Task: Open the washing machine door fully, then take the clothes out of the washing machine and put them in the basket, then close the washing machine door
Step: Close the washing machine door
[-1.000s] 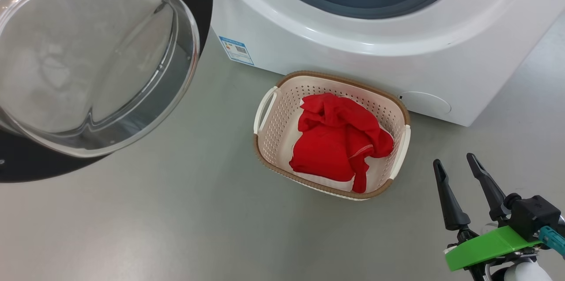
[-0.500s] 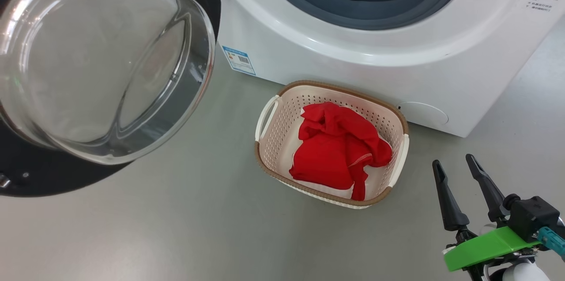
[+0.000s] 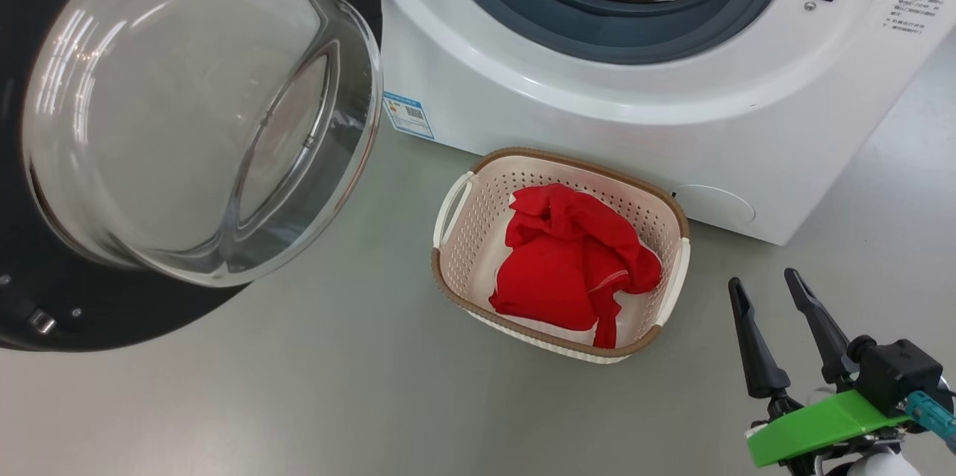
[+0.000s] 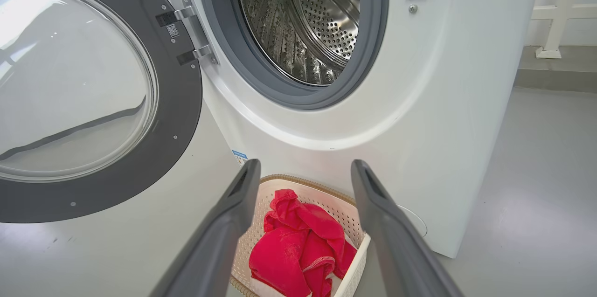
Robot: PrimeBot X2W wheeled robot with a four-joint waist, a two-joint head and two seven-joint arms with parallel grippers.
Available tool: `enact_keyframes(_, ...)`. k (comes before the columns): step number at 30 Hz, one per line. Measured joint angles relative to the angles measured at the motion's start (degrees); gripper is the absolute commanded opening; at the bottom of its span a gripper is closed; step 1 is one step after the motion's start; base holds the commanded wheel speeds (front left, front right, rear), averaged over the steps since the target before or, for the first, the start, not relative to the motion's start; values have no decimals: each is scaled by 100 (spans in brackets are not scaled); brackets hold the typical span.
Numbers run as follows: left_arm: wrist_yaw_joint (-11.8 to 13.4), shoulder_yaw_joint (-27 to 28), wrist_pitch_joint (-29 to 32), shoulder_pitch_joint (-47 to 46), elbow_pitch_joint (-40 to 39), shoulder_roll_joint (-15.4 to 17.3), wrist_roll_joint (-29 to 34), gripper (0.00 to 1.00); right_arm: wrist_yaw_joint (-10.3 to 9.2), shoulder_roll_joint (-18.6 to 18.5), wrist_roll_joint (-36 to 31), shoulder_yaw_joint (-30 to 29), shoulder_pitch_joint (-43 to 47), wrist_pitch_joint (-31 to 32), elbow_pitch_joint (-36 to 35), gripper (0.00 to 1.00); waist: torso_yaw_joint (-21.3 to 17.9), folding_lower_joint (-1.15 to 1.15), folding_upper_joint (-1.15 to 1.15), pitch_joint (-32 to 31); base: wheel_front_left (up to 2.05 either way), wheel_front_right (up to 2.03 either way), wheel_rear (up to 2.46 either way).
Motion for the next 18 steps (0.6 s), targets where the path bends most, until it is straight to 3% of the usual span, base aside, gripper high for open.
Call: enact_keyframes(18, -3, -614, 698, 411, -1014, 100, -734, 0, 0, 35, 0, -46, 98, 0, -3, 100, -87, 0, 0, -159, 0, 0, 0)
